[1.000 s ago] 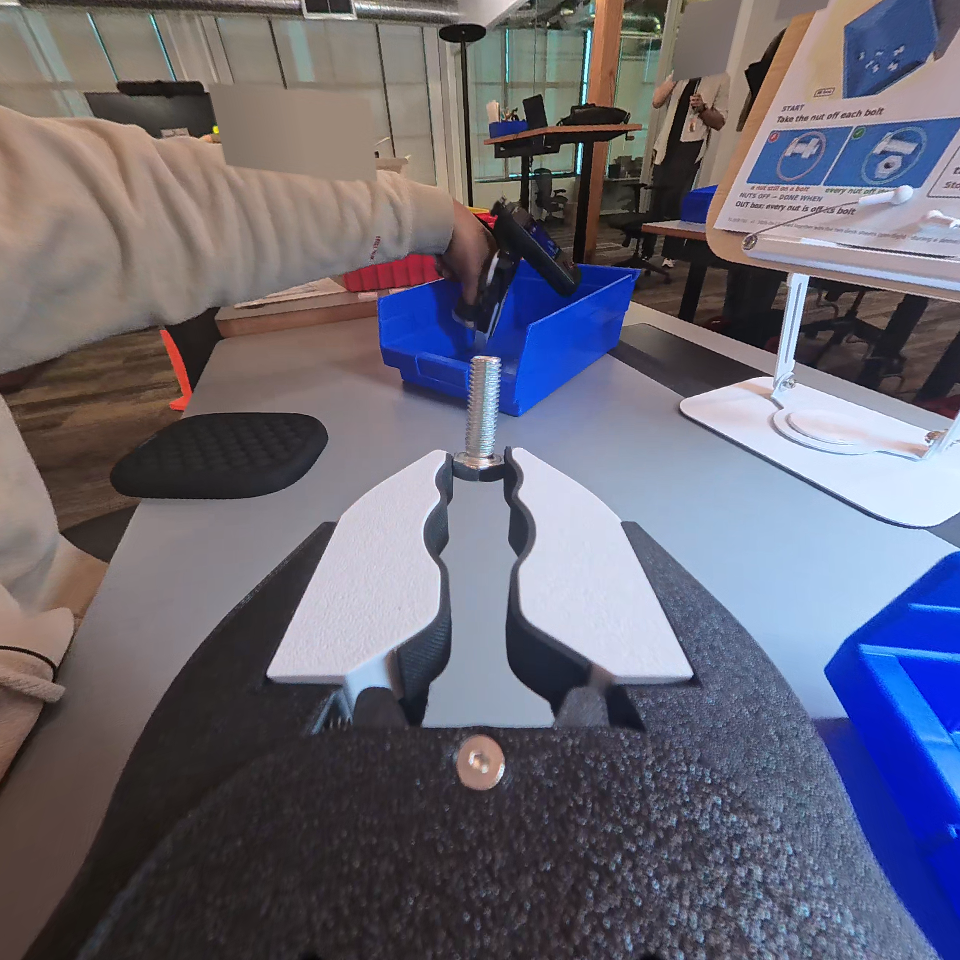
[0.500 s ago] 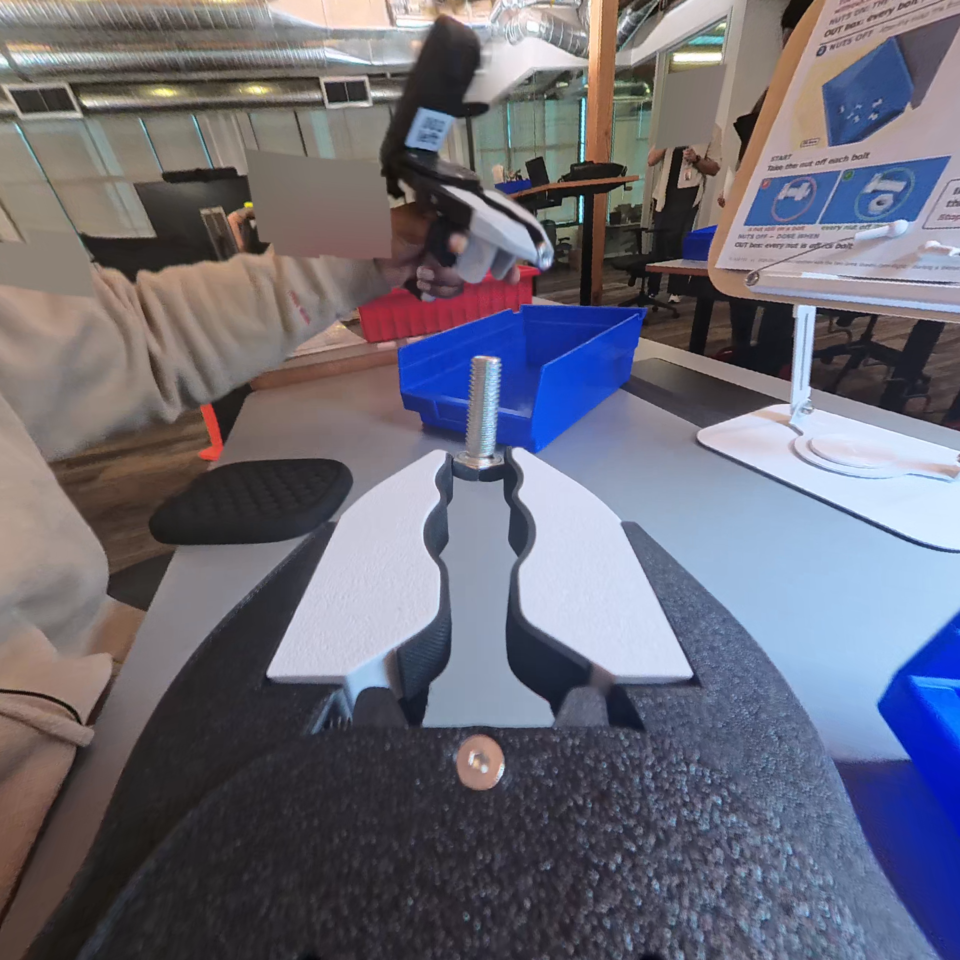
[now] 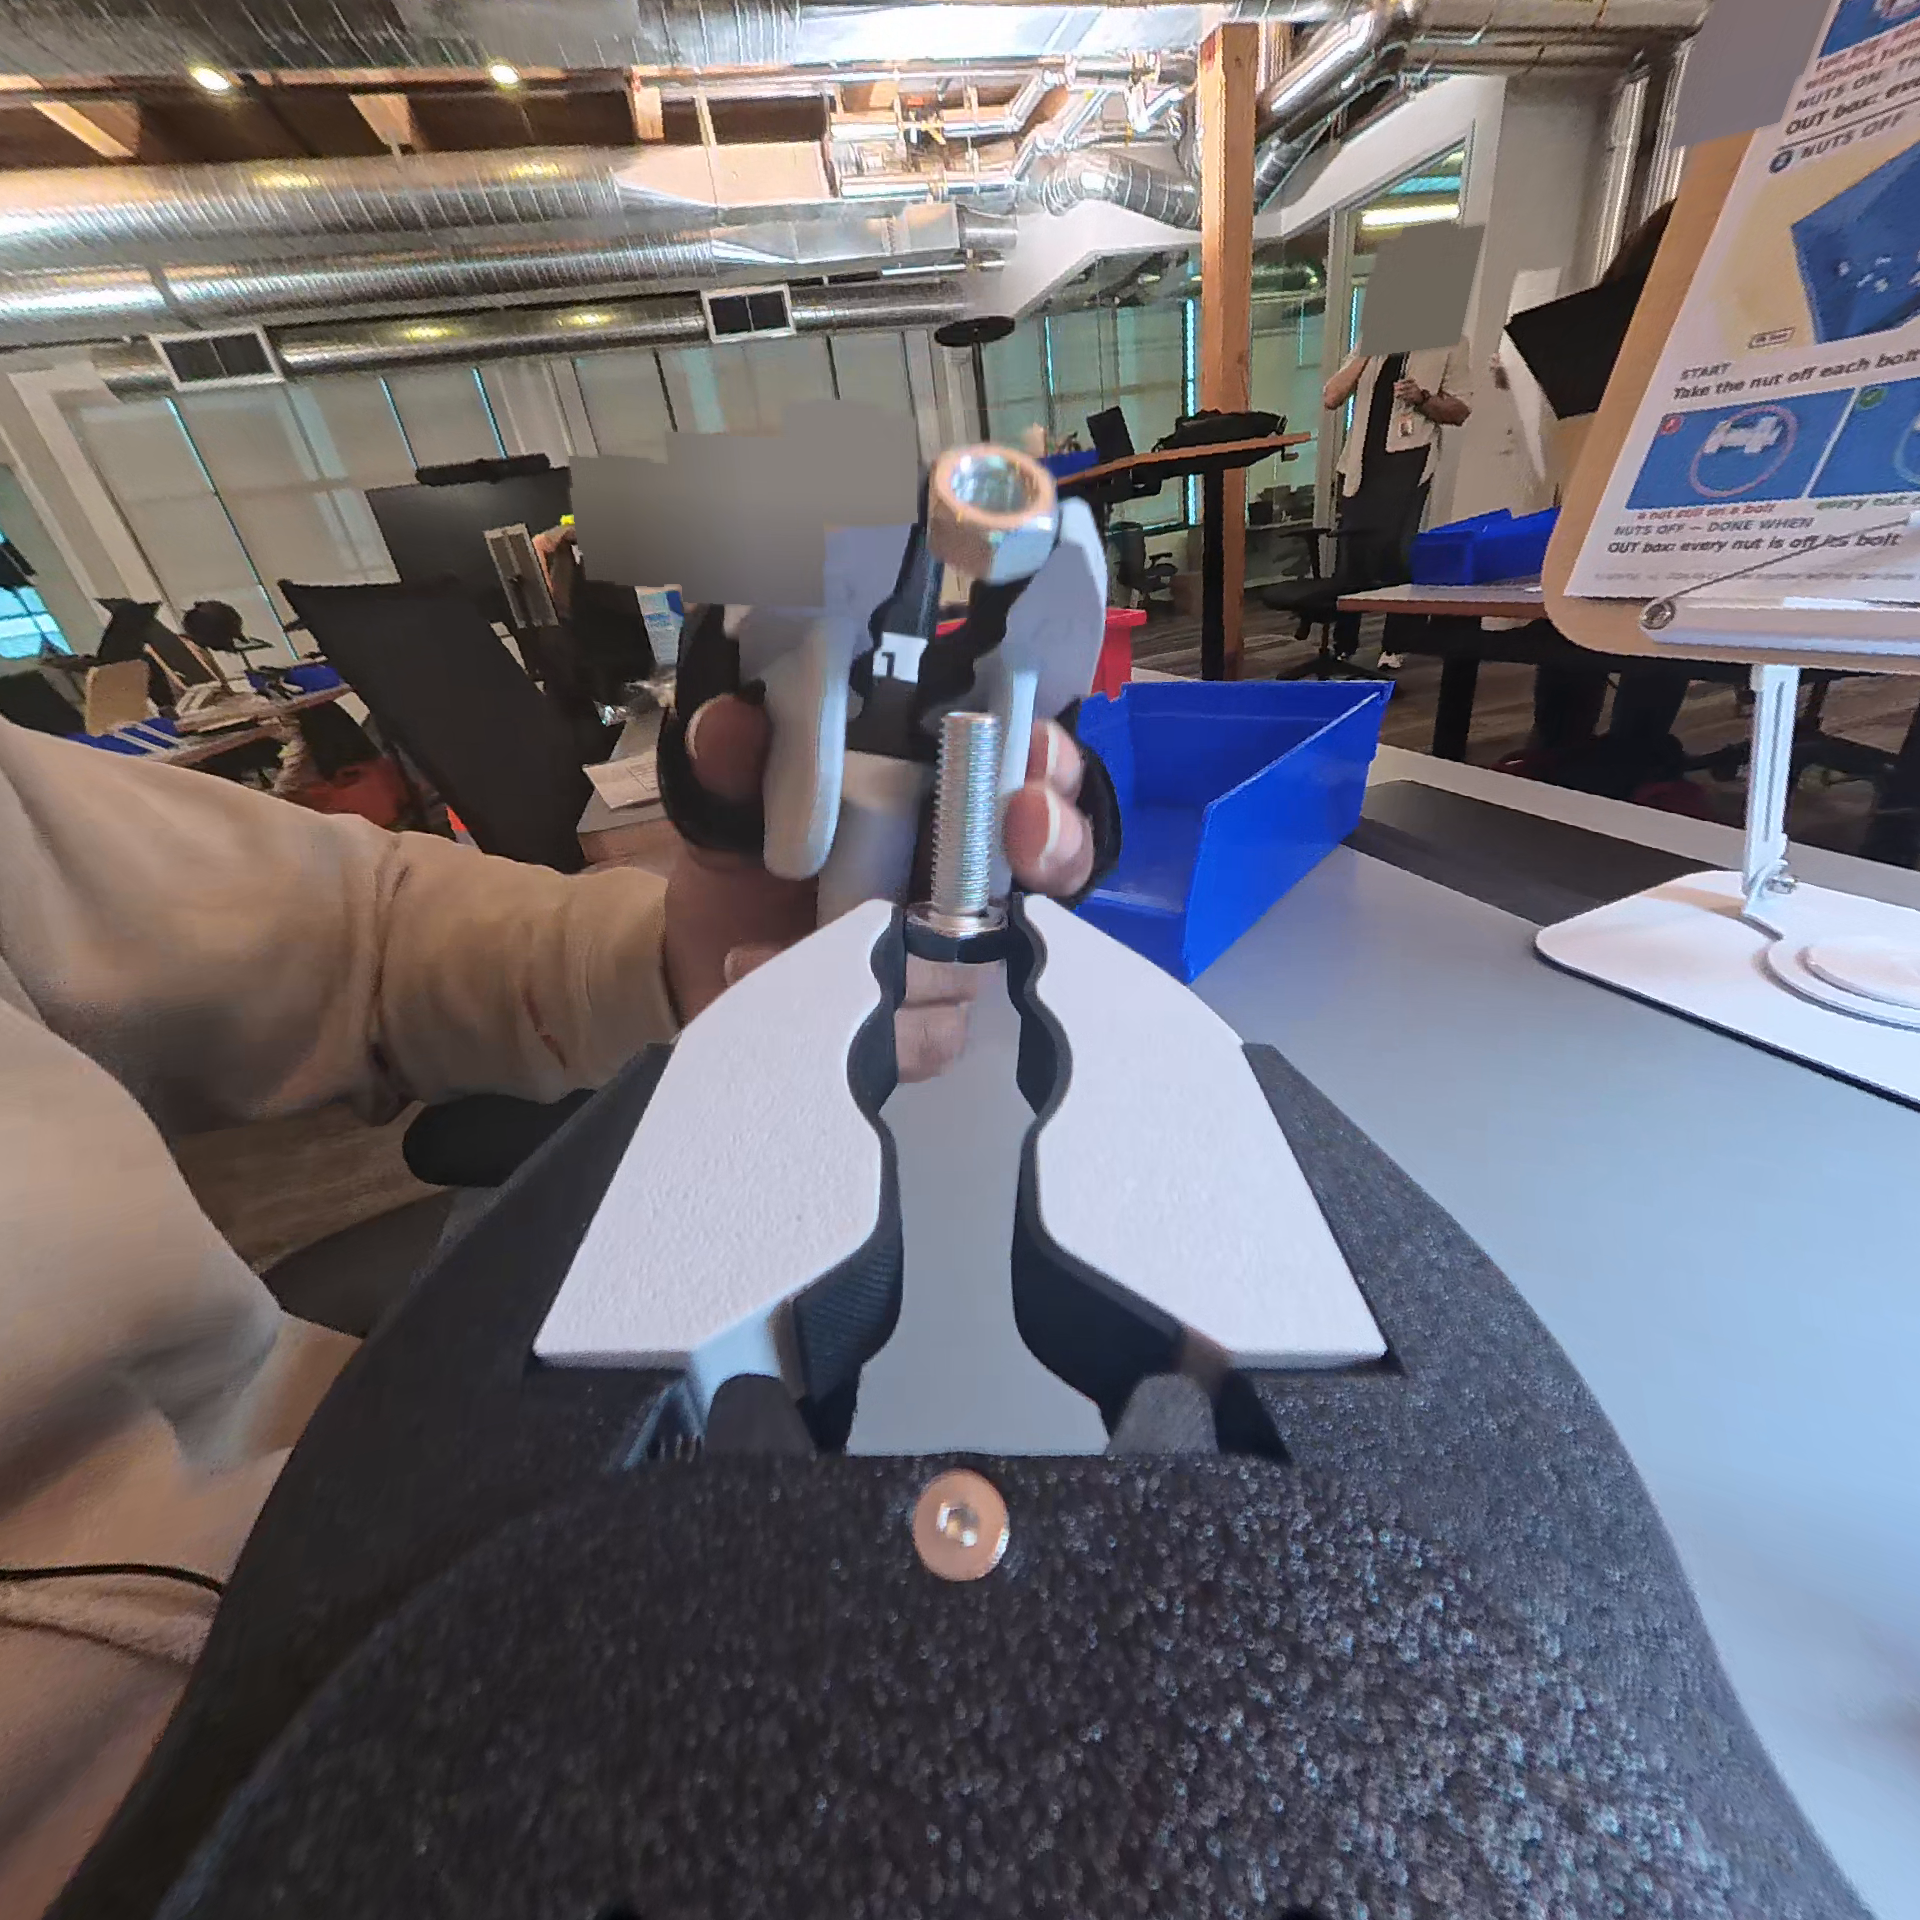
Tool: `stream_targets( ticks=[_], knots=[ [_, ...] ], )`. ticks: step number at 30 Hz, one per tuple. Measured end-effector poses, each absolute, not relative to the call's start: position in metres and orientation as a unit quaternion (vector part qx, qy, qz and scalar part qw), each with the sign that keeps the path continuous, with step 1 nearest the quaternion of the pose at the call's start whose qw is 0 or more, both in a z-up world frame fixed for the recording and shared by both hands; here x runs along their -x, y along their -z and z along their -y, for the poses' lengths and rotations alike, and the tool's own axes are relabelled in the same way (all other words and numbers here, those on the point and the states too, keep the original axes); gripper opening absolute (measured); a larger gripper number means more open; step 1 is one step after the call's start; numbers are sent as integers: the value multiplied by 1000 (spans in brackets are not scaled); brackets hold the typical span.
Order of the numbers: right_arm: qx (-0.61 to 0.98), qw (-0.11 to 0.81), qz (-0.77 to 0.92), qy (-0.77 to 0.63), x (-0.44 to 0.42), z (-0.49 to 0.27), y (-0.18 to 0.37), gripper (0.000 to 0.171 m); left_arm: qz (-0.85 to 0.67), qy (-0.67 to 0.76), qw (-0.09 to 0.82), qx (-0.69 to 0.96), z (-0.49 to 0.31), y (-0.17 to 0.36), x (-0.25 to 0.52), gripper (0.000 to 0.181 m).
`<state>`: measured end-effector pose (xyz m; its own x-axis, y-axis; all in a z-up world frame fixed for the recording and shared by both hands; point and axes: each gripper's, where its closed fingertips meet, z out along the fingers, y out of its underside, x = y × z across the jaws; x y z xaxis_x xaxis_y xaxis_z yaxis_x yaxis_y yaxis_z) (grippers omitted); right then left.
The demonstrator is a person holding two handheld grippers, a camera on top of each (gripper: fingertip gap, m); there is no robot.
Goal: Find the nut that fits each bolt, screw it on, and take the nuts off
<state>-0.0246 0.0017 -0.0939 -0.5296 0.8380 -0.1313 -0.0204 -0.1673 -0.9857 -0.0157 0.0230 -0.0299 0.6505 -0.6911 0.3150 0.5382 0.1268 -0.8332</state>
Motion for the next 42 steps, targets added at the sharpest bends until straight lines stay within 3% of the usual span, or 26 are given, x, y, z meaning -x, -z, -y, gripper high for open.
stream_targets(
  ticks=[12, 42],
  knots=[
    [360, 318, 549, -684, 22, -9, 89, 18, -92, 411, 731, 537, -27, 52, 10, 17],
    [290, 255, 436, -813, -7, -8, 51, 18, -99, 462, 741, 478, -9, 28, -5, 17]
  ],
)
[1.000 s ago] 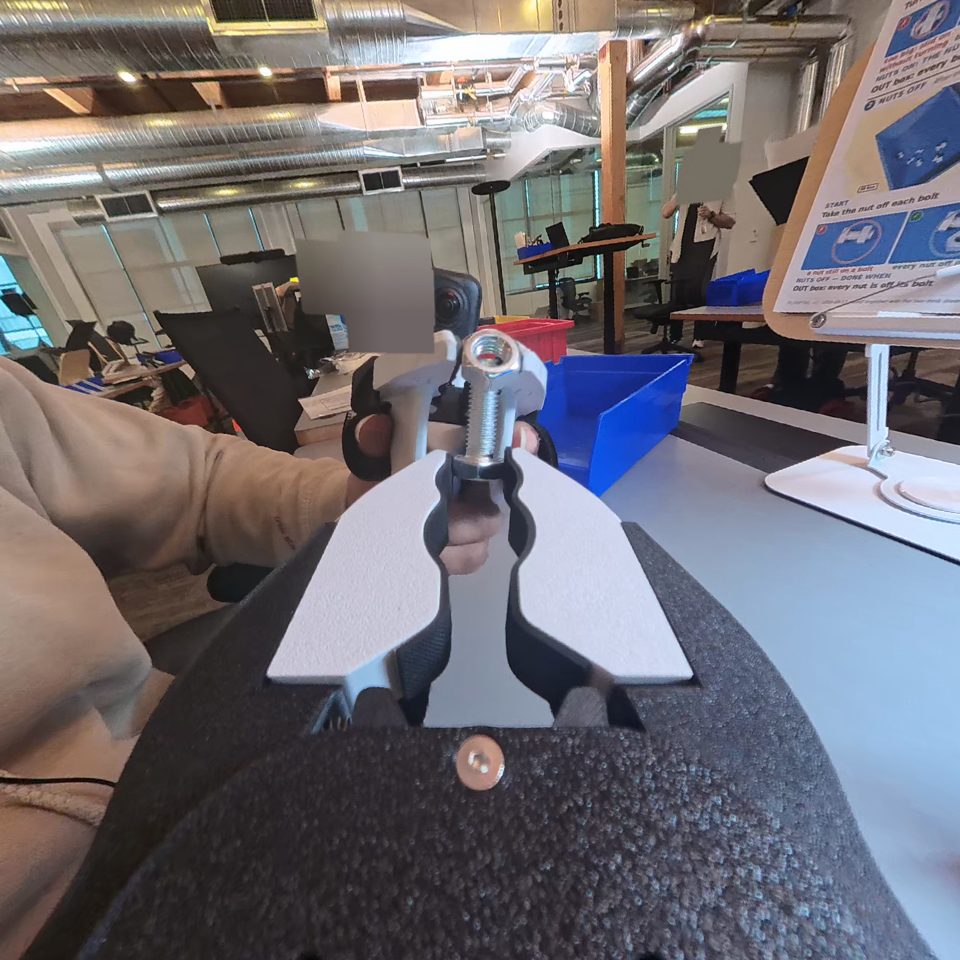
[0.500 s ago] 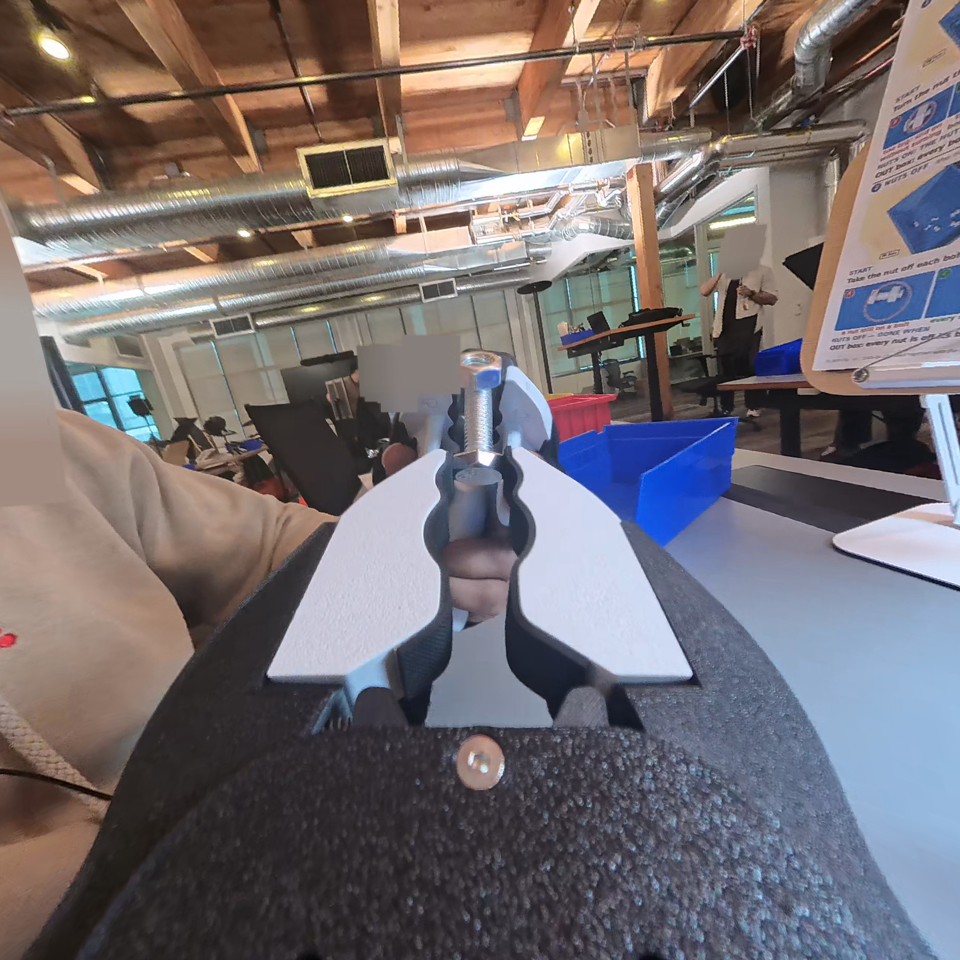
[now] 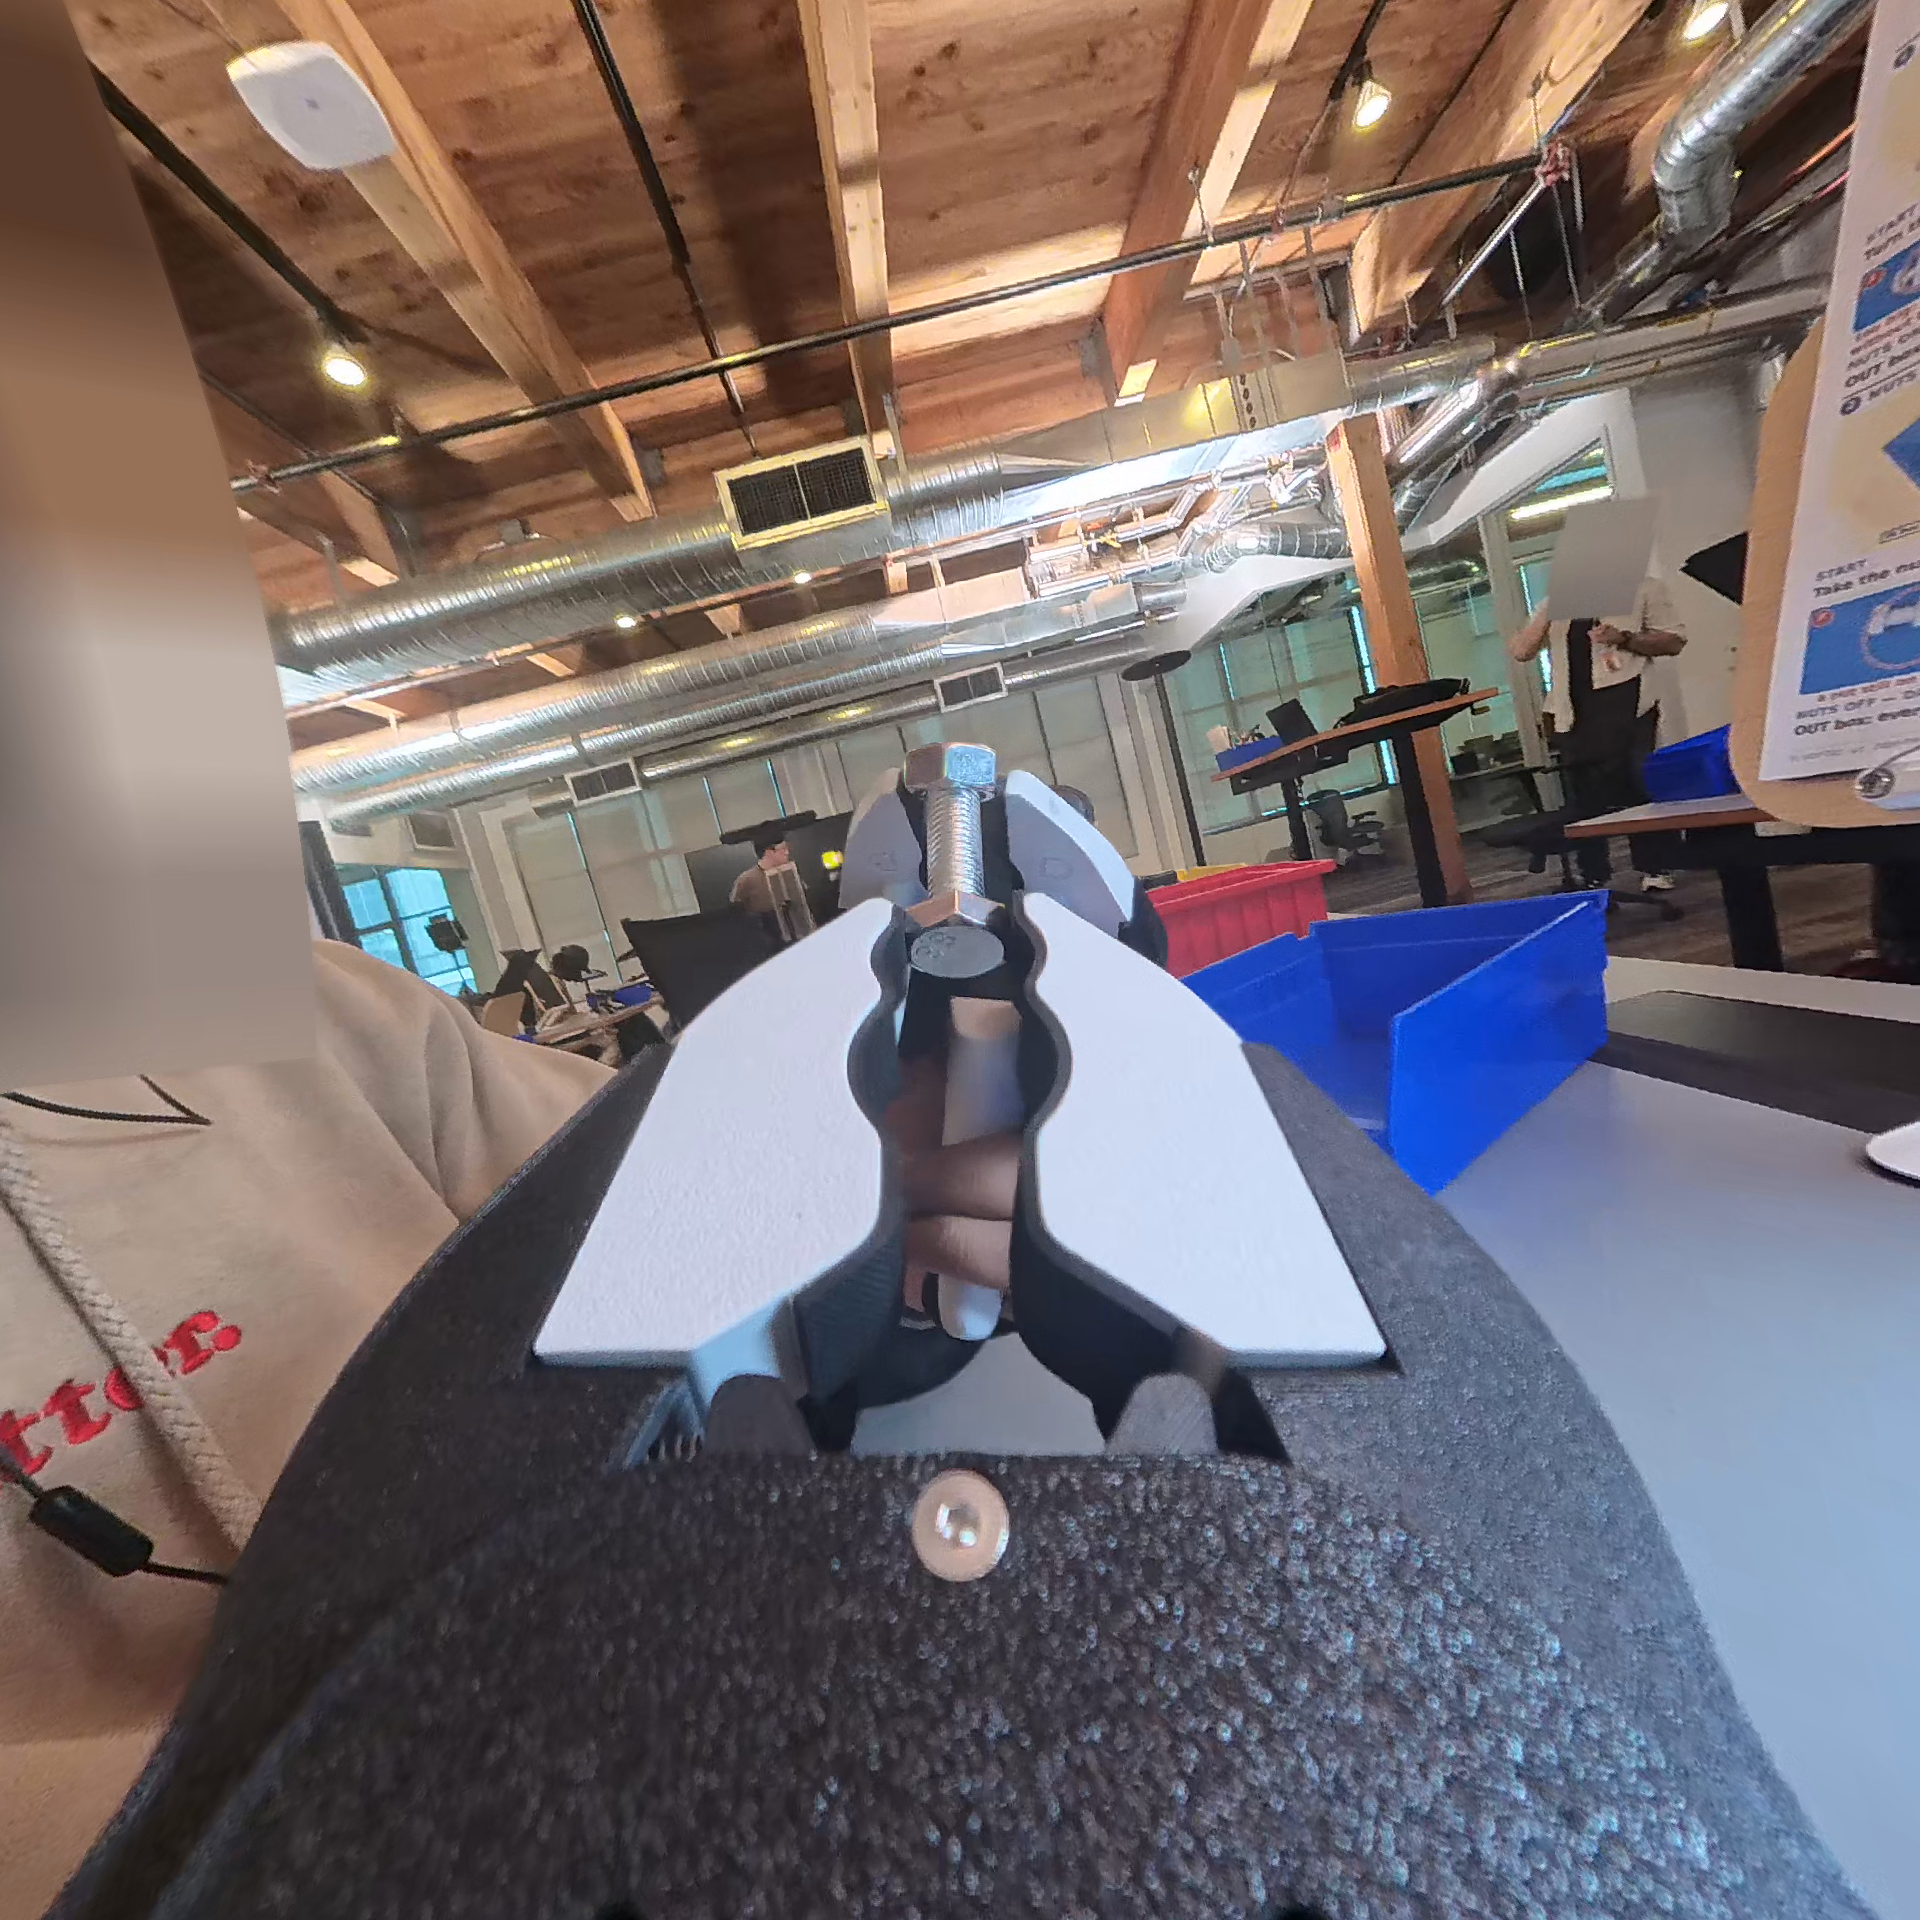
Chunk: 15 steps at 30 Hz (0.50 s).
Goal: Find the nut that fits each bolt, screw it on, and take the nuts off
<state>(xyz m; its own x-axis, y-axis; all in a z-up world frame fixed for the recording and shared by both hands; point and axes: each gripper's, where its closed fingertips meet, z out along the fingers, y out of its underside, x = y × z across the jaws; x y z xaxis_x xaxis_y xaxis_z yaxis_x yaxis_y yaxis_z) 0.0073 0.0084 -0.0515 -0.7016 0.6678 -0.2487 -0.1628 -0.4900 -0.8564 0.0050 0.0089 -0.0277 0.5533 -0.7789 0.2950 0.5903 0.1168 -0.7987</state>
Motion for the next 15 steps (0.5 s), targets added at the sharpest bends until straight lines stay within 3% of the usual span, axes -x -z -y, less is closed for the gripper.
stream_targets(
  ticks=[15],
  knots=[
    [292, 327, 511, -739, 0, 5, 66, 18, -124, 430, 748, 490, -11, 31, -18, 17]
  ],
)
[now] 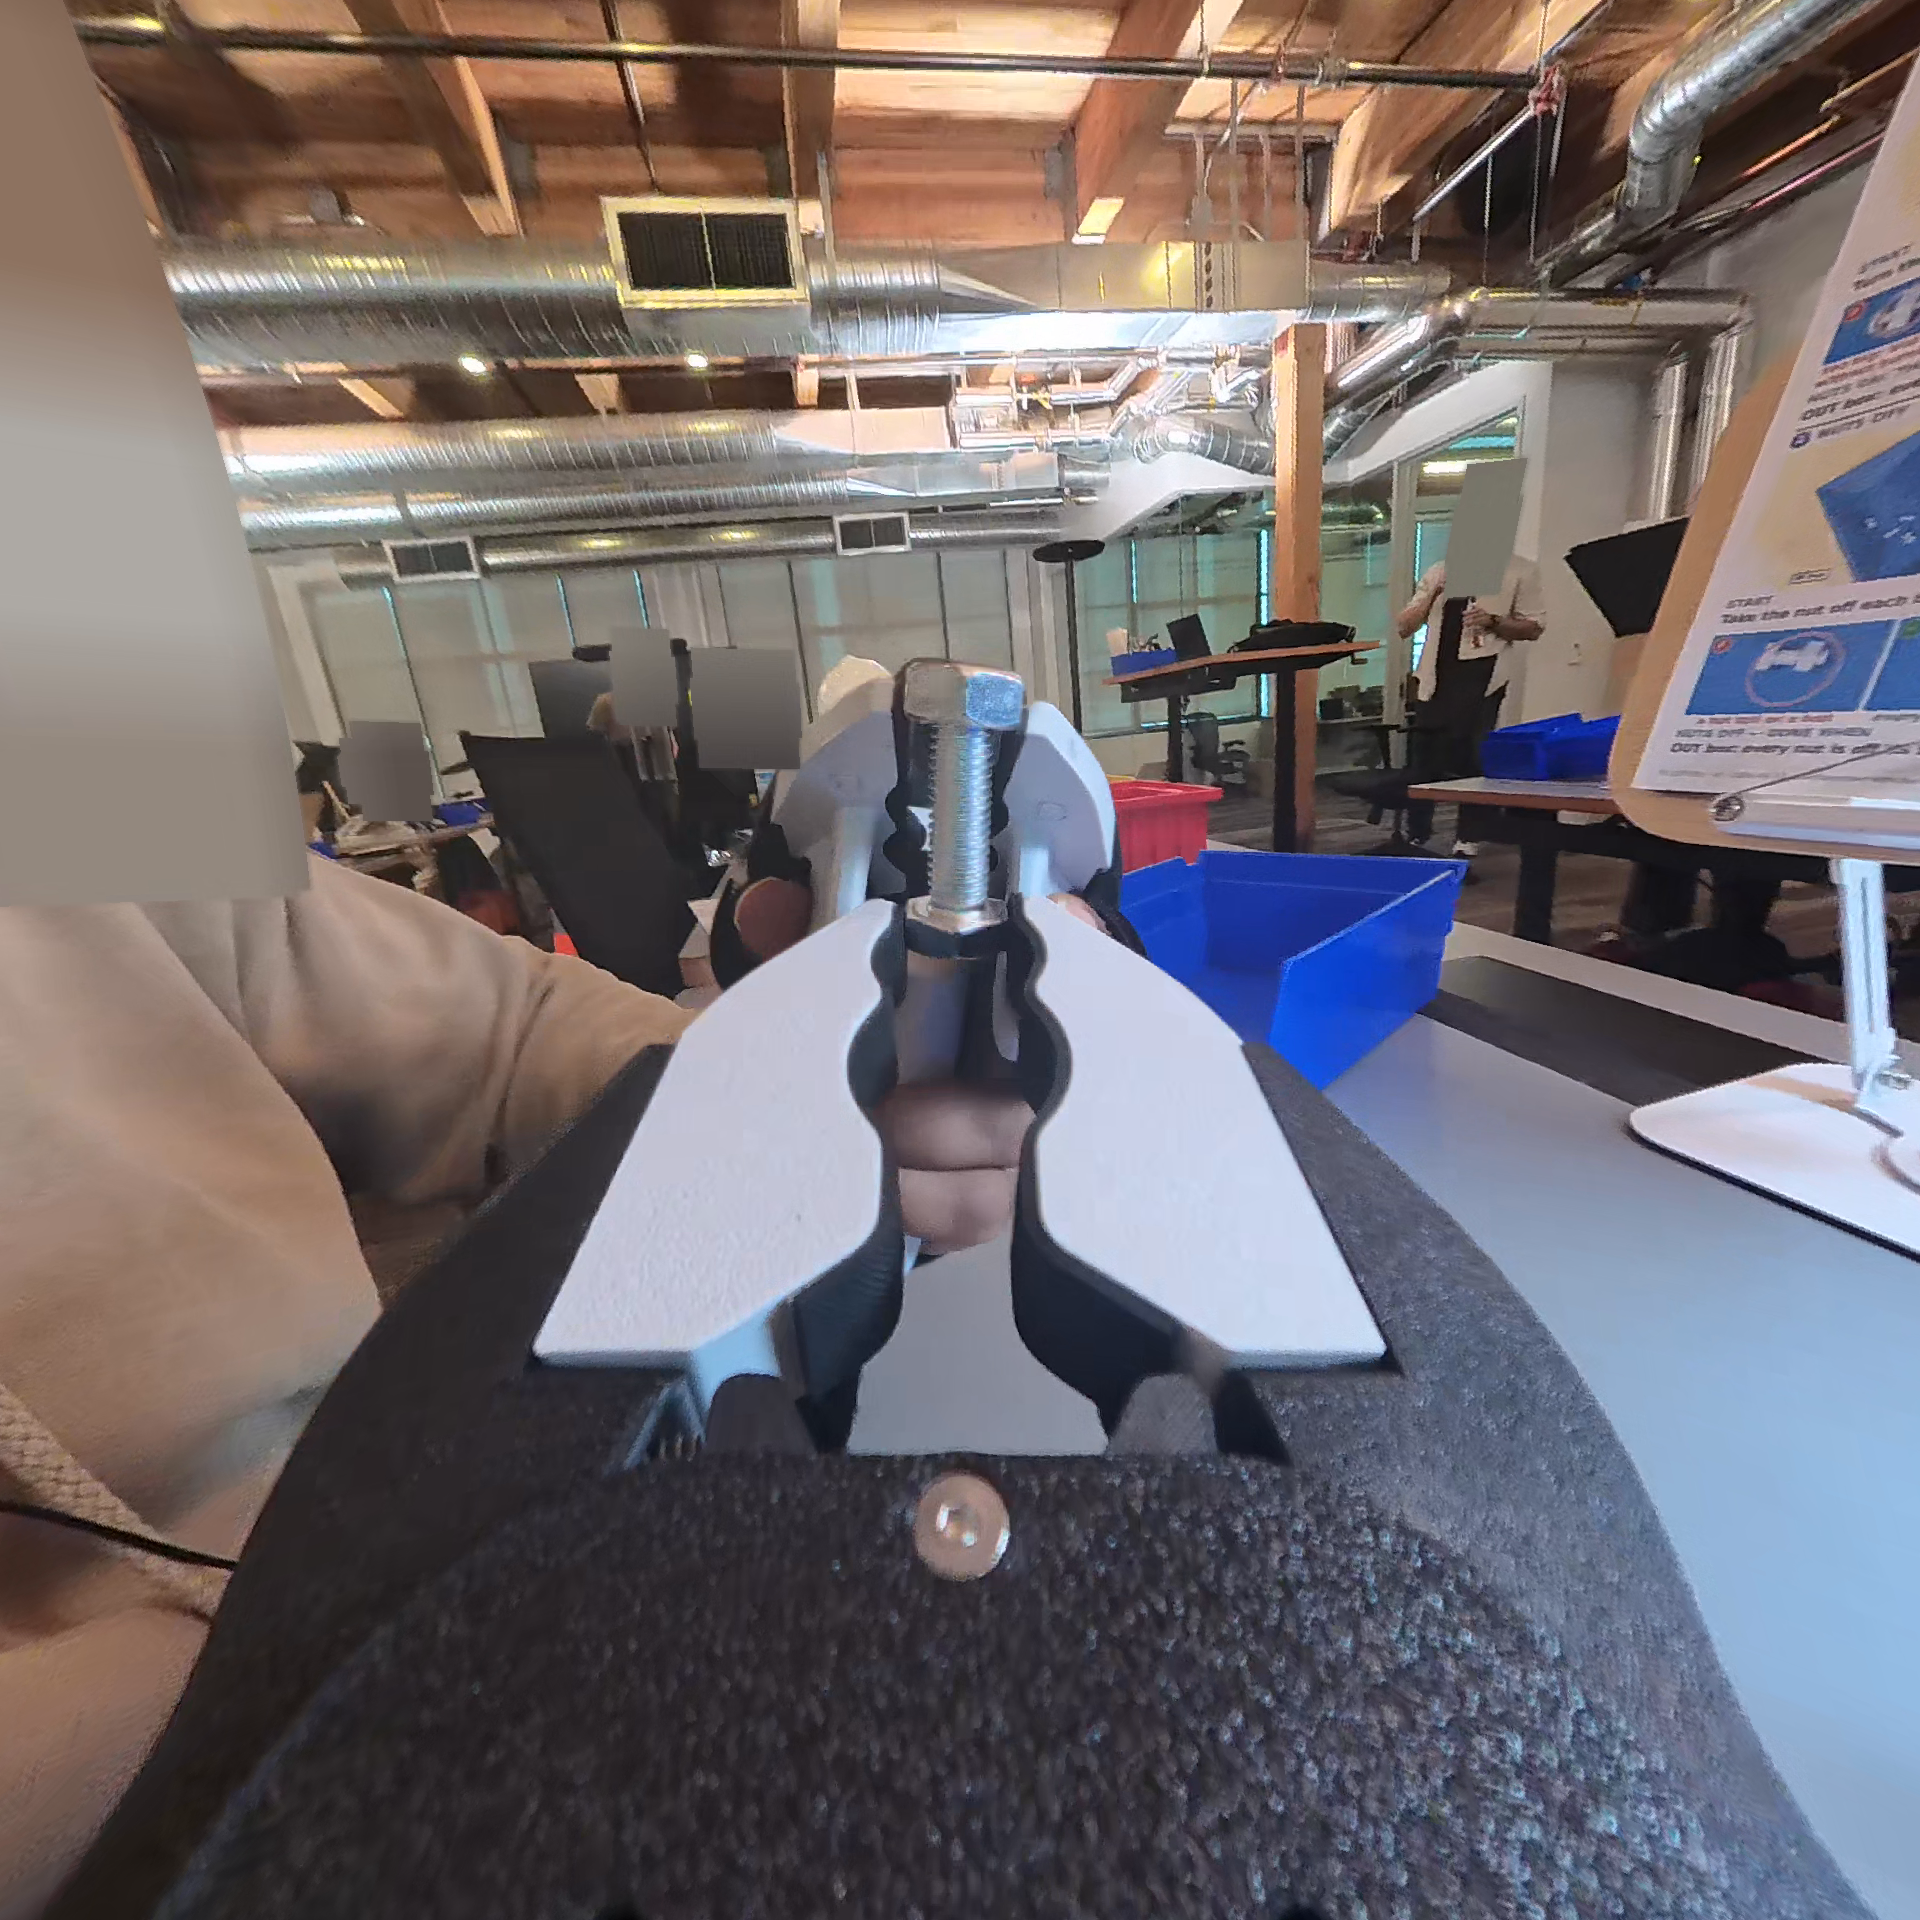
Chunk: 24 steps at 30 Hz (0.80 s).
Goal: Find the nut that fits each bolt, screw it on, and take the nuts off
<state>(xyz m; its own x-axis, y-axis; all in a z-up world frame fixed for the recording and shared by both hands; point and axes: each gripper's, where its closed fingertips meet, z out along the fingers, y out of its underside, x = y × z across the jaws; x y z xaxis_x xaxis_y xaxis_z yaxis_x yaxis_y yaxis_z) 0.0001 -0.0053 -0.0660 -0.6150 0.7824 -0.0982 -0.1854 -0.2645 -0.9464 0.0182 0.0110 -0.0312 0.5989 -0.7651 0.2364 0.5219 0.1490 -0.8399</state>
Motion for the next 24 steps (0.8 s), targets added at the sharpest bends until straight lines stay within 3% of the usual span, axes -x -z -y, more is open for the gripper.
stream_targets(
  ticks=[15, 24],
  knots=[
    [304, 371, 531, -698, 5, -3, 73, 18, -149, 401, 719, 548, -14, 37, -11, 17],
    [299, 351, 520, -719, 5, 0, 75, 18, -165, 393, 725, 541, -12, 40, -12, 17]
  ],
)
